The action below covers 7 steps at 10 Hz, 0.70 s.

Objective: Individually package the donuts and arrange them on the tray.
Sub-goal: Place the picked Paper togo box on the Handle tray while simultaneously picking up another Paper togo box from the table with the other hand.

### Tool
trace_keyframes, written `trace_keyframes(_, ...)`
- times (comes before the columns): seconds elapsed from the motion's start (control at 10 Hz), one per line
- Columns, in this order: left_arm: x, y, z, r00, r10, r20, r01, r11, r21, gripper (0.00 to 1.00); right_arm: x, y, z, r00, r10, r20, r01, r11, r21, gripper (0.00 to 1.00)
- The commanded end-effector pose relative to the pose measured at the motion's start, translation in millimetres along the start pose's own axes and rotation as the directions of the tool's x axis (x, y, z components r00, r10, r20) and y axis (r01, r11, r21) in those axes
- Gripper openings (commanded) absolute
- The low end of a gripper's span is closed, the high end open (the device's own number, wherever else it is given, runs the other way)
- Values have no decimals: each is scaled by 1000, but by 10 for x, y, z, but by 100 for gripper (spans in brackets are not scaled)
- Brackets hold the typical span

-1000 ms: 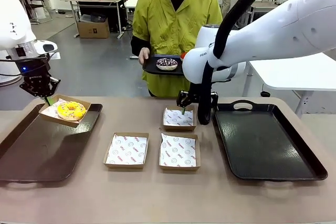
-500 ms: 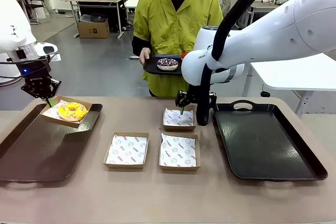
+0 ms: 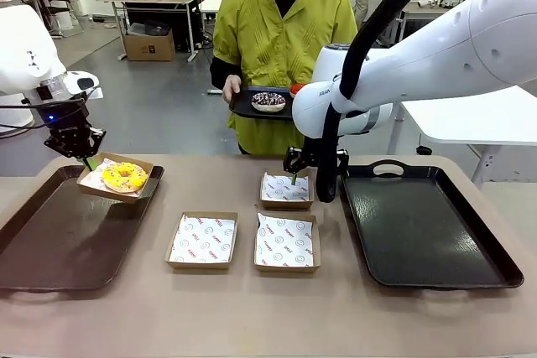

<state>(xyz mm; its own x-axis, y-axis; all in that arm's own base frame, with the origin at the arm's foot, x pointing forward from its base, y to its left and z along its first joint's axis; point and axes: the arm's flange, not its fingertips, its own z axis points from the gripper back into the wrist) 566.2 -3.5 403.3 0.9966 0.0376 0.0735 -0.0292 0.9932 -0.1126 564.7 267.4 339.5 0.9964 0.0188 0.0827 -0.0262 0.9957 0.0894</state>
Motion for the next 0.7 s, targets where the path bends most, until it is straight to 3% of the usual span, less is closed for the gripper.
trace_keyframes(0.0,44,-29,-98,999,35,30,-35,999,20,1,17,-24,-101,1000,-28,13,28,999,-21,100)
trace_keyframes(0.6,154,31,-297,998,62,22,-63,997,39,1,58,7,-229,1000,-13,11,13,1000,-21,100)
